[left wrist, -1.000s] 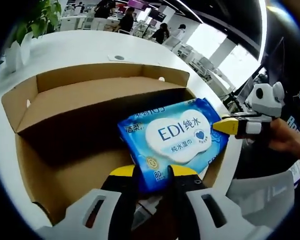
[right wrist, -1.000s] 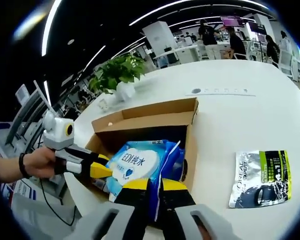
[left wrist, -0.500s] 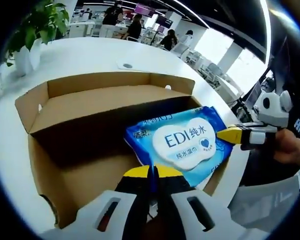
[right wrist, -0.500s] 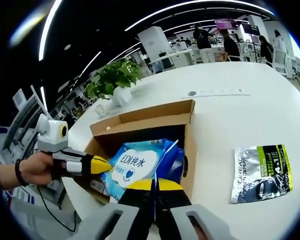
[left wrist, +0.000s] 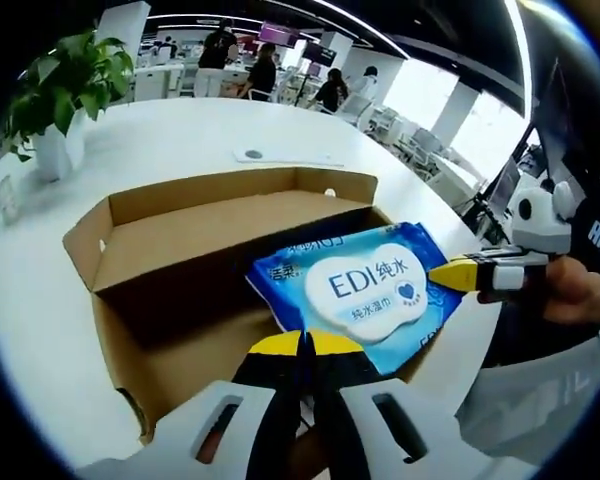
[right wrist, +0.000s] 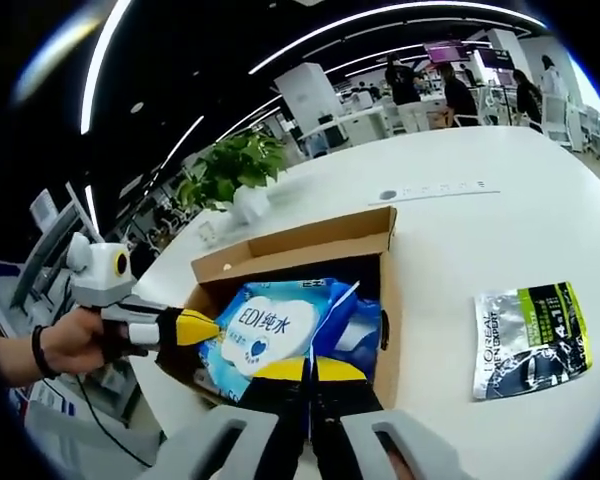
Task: Operate the shoe box by opening the lid, removing the specified soft item, and placing it in the target area until the item is outside and the box remains undamaged.
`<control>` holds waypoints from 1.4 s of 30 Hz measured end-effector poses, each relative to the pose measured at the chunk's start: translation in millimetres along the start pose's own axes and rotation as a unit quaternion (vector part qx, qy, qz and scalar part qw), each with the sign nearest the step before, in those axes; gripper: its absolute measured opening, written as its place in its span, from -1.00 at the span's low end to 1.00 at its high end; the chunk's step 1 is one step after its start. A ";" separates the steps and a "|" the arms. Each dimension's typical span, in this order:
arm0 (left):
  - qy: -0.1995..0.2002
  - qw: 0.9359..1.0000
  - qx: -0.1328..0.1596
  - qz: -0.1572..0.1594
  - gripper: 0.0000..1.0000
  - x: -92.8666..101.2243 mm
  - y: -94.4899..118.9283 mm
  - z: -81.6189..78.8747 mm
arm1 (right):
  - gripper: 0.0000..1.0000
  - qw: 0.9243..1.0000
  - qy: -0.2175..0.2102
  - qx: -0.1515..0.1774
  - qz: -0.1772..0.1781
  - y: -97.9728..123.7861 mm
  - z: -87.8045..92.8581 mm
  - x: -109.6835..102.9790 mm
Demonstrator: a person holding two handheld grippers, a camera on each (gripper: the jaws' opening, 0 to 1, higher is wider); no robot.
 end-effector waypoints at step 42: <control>-0.085 0.996 0.008 0.041 -1.00 79.4 -30.1 -43.0 | -1.00 0.998 -0.039 0.049 0.030 68.3 -11.6 58.3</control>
Point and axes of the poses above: the point that each gripper's makers call its tool centre point, and the gripper's own axes: y roughly backward along the fingers, x roughly to its right, z roughly out of its underside, the point moved 6 cm from there along y, roughly backward along the fingers, and after that the axes turned 3 degrees about z, right-handed, at the moved point
